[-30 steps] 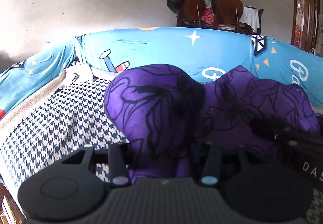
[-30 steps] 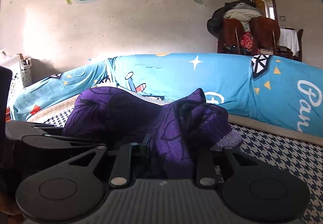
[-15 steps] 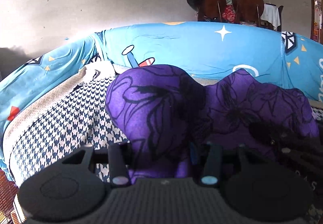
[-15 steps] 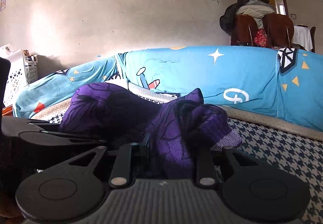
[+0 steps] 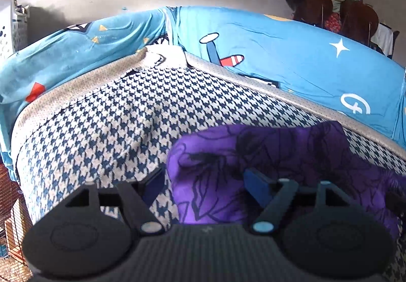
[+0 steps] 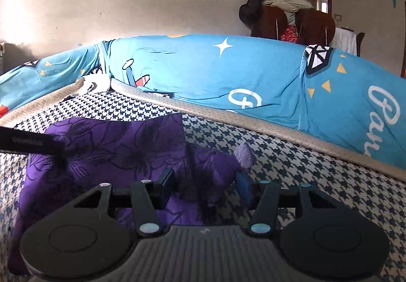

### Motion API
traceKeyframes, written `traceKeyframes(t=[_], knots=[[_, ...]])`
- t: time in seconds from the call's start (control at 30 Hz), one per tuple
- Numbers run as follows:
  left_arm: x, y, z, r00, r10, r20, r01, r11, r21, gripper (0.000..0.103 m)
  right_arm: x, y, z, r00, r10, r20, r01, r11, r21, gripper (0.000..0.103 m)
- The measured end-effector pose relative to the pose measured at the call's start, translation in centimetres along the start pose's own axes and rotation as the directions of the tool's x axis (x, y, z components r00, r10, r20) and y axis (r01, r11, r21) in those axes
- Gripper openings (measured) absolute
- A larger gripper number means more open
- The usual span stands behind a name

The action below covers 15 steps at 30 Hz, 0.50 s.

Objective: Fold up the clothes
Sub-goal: 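Lift both tools off the blouse and pull them back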

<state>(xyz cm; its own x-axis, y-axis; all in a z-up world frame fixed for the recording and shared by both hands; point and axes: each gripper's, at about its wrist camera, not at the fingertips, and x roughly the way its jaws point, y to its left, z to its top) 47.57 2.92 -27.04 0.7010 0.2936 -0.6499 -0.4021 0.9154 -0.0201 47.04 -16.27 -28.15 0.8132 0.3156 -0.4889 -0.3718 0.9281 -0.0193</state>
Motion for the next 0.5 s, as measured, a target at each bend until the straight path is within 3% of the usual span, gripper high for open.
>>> traceKeyframes(t=[0.1, 0.17, 0.27, 0.5], knots=[[0.0, 1.4, 0.5, 0.999, 0.033, 0.001, -0.033, 0.999, -0.037, 0.075, 0.2, -0.6, 0.0, 0.997, -0.076, -0.020, 0.075, 0.997, -0.012, 0.052], [0.7, 2.2, 0.5, 0.998, 0.062, -0.020, -0.063, 0.996, -0.062, 0.075, 0.2, -1.7, -0.1, 0.996, -0.083, -0.033, 0.084, 0.996, 0.038, 0.052], [1.1, 3.2, 0.4, 0.998, 0.050, -0.032, -0.052, 0.994, -0.098, 0.076, -0.7, -3.0, 0.1, 1.000, -0.009, 0.002, 0.009, 0.990, 0.142, 0.052], [2.6, 3.8, 0.5, 0.997, 0.078, -0.010, -0.079, 0.989, -0.124, 0.088, -1.7, 0.0, 0.3, 0.979, 0.187, 0.080, -0.191, 0.981, 0.034, 0.052]])
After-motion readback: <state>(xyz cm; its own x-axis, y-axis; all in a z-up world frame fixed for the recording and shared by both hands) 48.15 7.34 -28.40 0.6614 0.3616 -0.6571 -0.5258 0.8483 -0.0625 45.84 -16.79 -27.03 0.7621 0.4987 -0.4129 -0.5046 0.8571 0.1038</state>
